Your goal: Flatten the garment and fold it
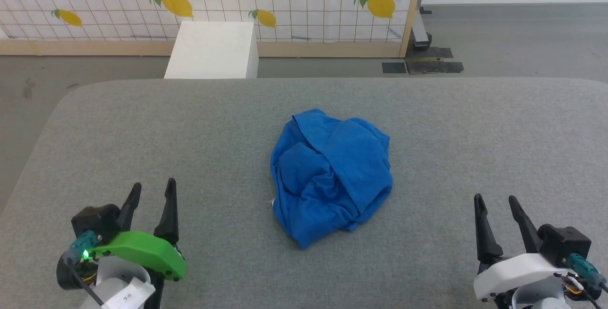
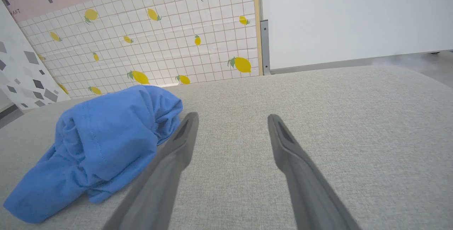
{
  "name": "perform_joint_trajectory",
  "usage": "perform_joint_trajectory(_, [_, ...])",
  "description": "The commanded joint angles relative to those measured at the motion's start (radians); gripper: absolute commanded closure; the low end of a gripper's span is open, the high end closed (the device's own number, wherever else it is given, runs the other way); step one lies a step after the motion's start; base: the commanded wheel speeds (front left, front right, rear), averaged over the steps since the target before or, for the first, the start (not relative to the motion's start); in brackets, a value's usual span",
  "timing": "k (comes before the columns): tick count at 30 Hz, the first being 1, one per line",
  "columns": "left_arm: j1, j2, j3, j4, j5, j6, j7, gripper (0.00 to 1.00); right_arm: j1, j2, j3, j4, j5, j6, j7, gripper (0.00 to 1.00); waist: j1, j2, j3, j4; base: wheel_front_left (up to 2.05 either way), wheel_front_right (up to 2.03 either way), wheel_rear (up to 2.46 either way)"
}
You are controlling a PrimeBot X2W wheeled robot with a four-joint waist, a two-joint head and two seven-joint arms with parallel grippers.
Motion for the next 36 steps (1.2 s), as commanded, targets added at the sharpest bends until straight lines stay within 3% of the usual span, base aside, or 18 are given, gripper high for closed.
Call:
perform_joint_trajectory(1, [0.017, 0.002, -0.004, 0.0, 0.019, -0.009, -0.002, 0.0, 0.015, 0.0, 0.002, 0.0, 0.001, -0.001, -0.005, 0.0, 0.0, 0.0, -0.001, 0.0, 0.0, 0.0, 0.0])
perform_joint_trajectory(11, [0.034, -0.005, -0.002, -0.022, 0.029, -0.005, -0.003, 0.0, -0.025, 0.0, 0.026, 0.02, -0.01, -0.001, 0.046, 0.0, 0.0, 0.0, 0.007, 0.005, 0.0, 0.0, 0.0])
perform_joint_trajectory(26, [0.007, -0.03, 0.012, -0.07, 0.053, -0.004, -0.004, 0.0, -0.368, -0.011, 0.3, 0.114, -0.074, -0.001, 0.602, 0.0, 0.0, 0.0, 0.108, 0.051, 0.0, 0.0, 0.0])
perform_joint_trajectory(36, [-0.017, -0.046, 0.021, -0.076, 0.069, -0.017, -0.004, 0.0, -0.475, -0.031, 0.421, 0.178, -0.071, -0.001, 0.793, 0.0, 0.0, 0.0, 0.171, 0.091, 0.0, 0.0, 0.0])
